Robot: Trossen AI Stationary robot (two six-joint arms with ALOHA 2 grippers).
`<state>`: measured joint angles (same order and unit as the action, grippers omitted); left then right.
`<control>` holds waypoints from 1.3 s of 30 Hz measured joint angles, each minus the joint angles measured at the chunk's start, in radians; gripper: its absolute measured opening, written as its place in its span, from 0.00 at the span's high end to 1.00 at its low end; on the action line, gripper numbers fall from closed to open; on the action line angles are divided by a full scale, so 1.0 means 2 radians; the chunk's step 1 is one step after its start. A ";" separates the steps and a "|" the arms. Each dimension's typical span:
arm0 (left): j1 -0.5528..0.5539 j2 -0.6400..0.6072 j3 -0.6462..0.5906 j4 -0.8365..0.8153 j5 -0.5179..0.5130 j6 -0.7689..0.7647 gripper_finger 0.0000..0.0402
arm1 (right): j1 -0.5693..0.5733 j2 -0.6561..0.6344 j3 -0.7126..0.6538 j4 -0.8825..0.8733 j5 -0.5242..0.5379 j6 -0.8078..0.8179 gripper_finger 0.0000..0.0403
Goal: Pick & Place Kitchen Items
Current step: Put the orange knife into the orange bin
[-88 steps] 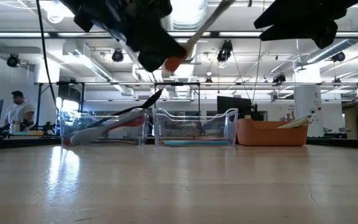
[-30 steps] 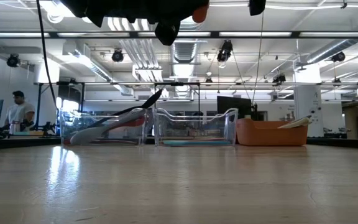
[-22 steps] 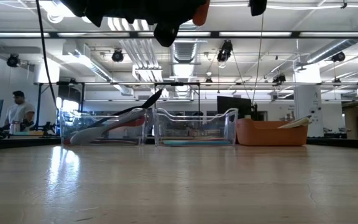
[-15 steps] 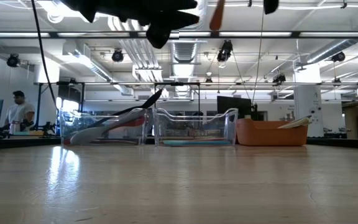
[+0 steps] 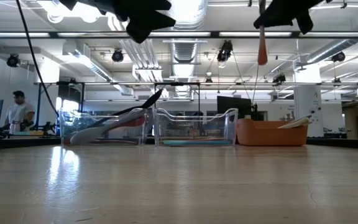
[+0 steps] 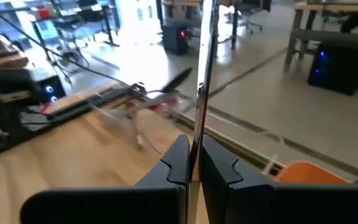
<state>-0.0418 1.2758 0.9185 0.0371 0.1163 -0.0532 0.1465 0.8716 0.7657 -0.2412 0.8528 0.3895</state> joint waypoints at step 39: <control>0.003 -0.045 -0.037 -0.070 -0.072 0.029 0.50 | -0.459 0.479 0.430 -0.650 -0.291 -0.242 0.98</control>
<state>-0.0360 1.1866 0.8444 -0.1025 -0.0284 0.0044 -0.7719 1.8290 1.6266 -1.5407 0.2711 -0.0935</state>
